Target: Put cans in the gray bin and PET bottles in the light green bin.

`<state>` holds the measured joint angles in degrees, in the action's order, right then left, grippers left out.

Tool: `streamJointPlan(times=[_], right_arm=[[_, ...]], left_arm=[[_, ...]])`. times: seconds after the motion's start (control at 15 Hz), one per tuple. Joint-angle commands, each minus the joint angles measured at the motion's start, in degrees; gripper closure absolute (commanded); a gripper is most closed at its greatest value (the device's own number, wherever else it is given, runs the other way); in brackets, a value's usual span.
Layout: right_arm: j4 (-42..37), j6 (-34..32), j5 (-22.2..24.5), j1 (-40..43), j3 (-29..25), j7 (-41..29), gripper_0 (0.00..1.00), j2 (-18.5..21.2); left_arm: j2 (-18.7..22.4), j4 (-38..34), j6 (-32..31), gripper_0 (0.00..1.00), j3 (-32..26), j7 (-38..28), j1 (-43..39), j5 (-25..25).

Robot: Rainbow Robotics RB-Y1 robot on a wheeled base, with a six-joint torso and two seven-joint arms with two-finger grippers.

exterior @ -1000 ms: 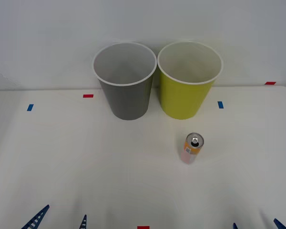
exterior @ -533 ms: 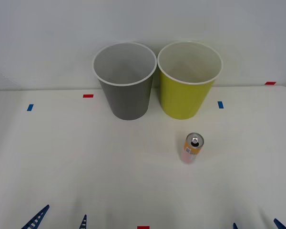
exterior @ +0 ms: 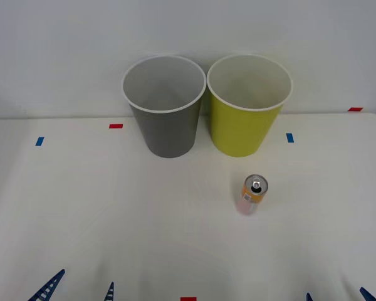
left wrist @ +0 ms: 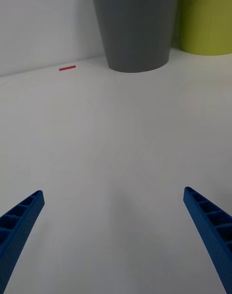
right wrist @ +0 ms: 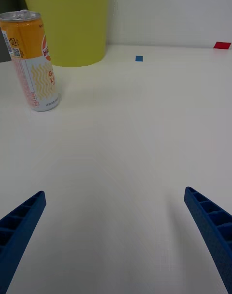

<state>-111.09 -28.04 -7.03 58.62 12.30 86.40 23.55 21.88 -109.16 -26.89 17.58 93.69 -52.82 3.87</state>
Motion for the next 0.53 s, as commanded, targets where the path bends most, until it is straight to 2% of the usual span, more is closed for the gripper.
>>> streamJointPlan(times=[0.07,0.53], right_arm=[[0.0,0.0,0.0,0.0,0.0,0.0,0.0,0.0],[0.0,0.0,0.0,0.0,0.0,0.0,0.0,0.0]], left_arm=[[0.0,0.0,0.0,0.0,0.0,0.0,0.0,0.0],[0.0,0.0,0.0,0.0,0.0,0.0,0.0,0.0]])
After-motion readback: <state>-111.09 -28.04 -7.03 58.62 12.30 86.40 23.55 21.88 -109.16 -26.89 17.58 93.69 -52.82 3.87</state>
